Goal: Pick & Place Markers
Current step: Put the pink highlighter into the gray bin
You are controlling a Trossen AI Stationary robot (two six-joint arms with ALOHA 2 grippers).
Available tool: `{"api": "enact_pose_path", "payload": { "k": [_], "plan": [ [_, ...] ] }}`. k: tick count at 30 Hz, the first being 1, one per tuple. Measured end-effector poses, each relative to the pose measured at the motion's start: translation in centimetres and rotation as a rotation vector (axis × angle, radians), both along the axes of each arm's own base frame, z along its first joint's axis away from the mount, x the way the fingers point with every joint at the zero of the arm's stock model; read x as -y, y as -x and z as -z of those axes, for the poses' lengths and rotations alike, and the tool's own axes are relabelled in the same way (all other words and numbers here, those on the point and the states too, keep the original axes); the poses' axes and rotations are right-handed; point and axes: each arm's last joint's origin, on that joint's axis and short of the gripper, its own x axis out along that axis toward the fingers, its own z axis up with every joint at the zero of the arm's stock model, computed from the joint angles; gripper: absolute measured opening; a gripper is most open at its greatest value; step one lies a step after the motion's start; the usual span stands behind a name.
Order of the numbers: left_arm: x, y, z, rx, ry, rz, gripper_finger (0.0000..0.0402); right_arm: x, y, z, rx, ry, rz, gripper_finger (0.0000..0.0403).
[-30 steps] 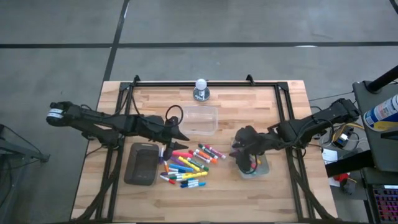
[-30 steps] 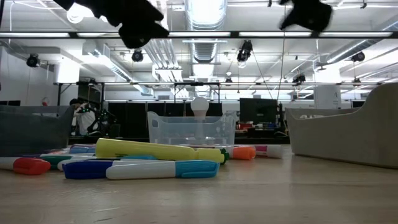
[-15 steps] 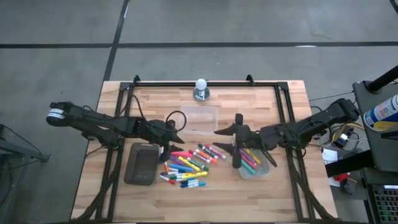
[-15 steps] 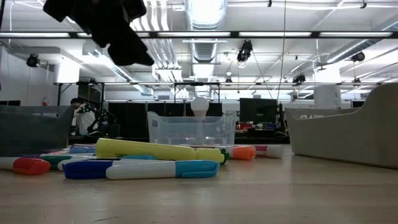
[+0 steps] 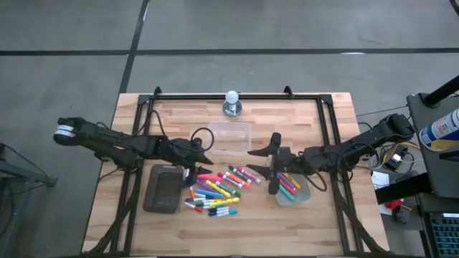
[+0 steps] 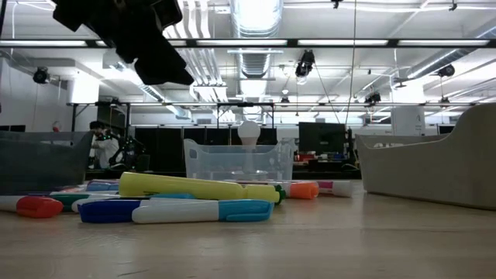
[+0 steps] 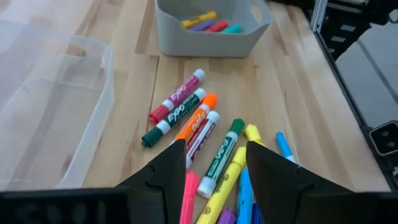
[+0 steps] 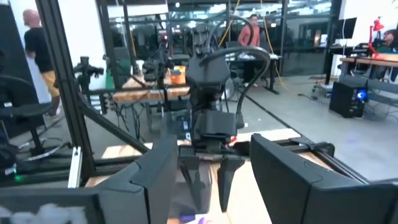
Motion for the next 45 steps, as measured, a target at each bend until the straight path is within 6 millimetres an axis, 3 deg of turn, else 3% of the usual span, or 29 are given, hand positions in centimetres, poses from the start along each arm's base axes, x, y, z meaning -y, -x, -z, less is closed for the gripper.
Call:
{"api": "enact_pose_path", "payload": {
  "k": [45],
  "plan": [
    [0.0,0.0,0.0,0.002,0.005,-0.004,0.016,-0.7,-1.2,-0.1,0.021,0.033,-0.014,0.0192]
  ]
}}
